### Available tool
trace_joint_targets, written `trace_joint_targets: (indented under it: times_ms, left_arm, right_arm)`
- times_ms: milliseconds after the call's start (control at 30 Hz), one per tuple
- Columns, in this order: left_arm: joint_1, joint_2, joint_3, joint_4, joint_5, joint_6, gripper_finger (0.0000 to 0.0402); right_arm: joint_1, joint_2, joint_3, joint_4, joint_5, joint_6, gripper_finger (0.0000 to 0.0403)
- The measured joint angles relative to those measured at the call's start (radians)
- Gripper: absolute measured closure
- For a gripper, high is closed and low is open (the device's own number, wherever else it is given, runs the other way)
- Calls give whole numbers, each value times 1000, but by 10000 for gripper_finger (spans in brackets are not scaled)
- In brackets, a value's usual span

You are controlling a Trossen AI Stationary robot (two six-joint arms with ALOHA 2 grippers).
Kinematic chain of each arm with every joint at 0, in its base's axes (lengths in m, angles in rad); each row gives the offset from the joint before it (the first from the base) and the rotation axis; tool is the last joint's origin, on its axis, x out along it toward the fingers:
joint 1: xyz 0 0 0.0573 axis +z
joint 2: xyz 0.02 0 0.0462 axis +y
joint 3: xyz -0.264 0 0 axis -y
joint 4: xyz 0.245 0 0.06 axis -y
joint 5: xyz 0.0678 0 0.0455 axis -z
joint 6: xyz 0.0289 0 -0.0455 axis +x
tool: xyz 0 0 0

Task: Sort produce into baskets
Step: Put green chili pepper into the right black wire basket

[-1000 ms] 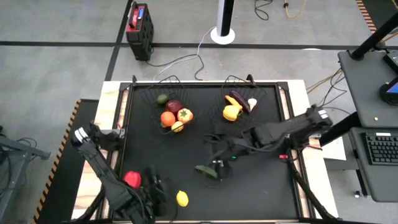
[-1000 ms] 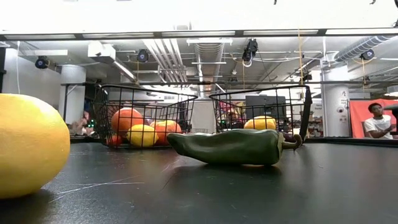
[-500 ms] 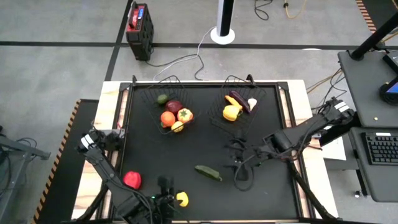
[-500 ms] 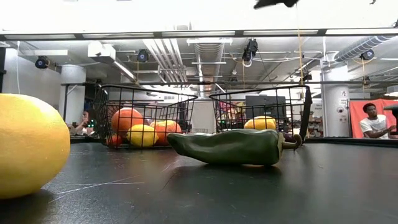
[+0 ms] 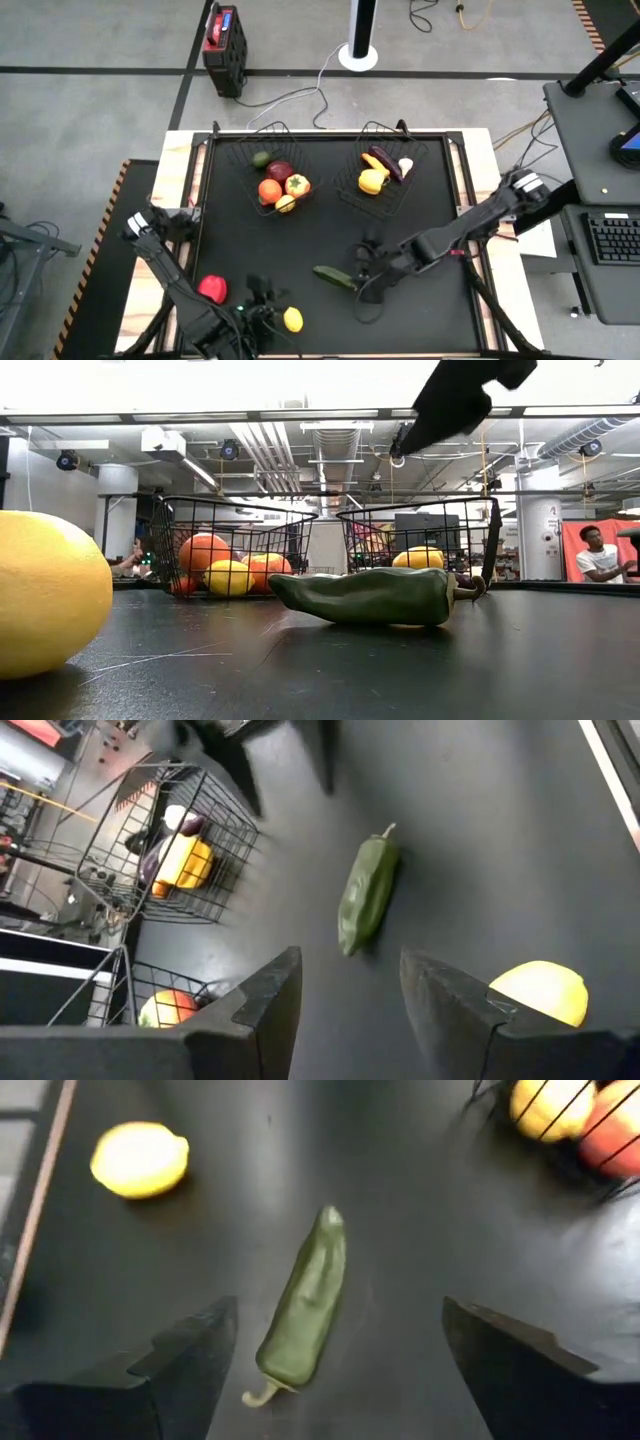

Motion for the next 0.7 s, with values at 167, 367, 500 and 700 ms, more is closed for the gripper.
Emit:
trace_joint_targets:
  times_ms: [167,367,500,700]
  left_arm:
    - [-7,-20,-1,0,-4,31,247]
    - [-13,-21,-11,1,-4,54,247]
    - [-12,-21,-21,-4,-4,57,247]
    - [-13,-24,-33,-2,-6,78,247]
  right_arm:
    - [17,126,58,-3,0,54,72]
    - [20,234,96,-9,-1,117,76]
    - [19,281,103,-9,-1,154,76]
    - [17,332,103,-18,-2,190,76]
